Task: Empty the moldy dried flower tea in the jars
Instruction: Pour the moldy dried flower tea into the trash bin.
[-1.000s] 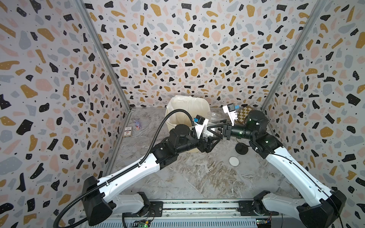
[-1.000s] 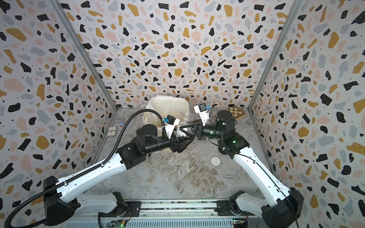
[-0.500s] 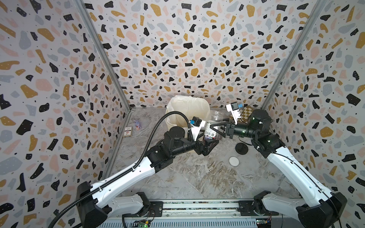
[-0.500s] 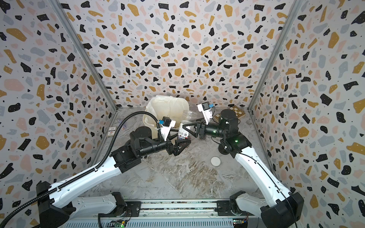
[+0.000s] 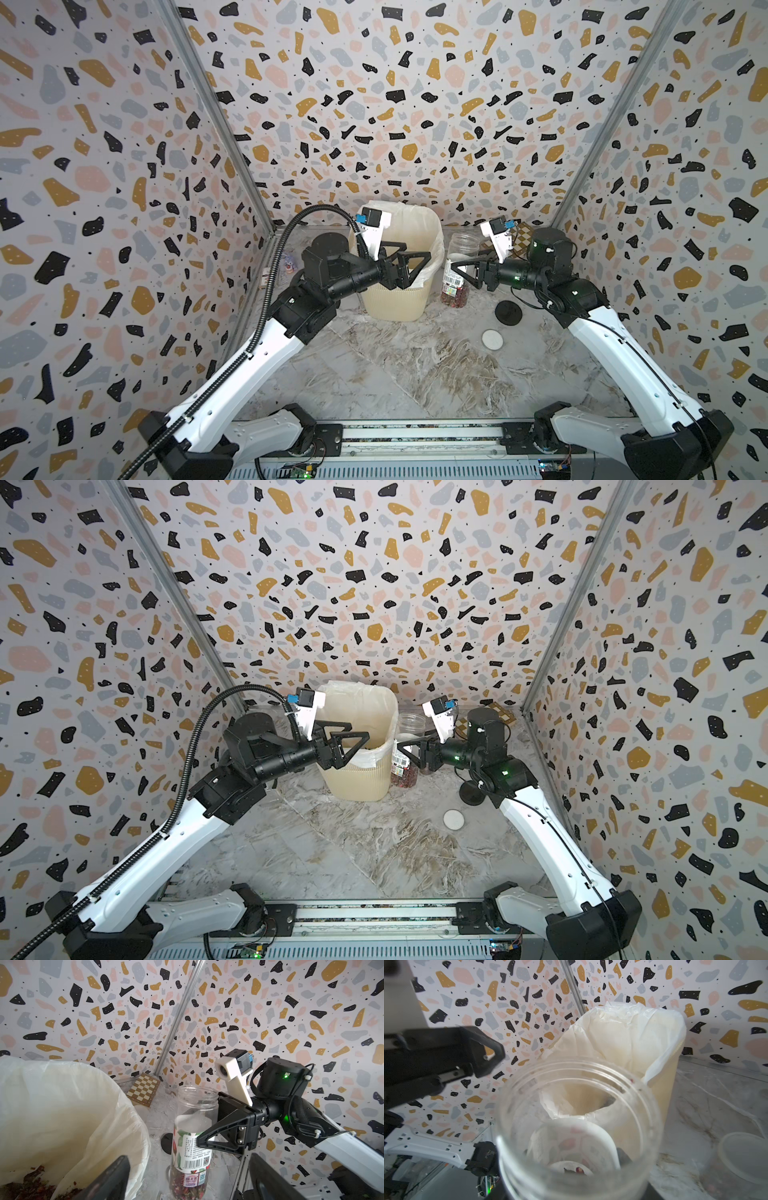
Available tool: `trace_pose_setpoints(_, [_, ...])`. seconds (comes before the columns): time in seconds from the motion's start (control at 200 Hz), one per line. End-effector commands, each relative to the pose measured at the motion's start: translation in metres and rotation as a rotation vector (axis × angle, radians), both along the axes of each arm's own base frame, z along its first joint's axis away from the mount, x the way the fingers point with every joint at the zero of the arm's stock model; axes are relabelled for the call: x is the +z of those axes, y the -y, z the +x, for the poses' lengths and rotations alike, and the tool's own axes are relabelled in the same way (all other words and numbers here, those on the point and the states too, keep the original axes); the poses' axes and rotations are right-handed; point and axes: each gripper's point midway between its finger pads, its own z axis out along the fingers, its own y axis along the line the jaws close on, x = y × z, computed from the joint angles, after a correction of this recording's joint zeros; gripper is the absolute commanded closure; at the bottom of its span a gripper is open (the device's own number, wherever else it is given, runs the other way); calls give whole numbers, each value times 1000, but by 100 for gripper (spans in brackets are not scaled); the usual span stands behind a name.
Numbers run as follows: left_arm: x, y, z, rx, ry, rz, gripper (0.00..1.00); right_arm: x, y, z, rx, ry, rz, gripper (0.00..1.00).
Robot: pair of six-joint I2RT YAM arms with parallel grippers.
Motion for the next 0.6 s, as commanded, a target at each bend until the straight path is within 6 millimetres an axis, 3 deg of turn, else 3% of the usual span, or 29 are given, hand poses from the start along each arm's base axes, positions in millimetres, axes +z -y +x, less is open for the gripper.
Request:
trace_pose_setpoints(0.0, [-6, 9, -6, -77, -96, 35, 15, 13, 16, -11, -37, 119, -100, 44])
trace_pose_setpoints(0.305, [-10, 47, -14, -331, -300, 108, 41, 8, 29, -21, -139, 307, -327, 44])
trace_pose_setpoints(0.596, [-19, 50, -14, -352, -321, 144, 47, -4, 21, -26, -196, 413, -507, 45])
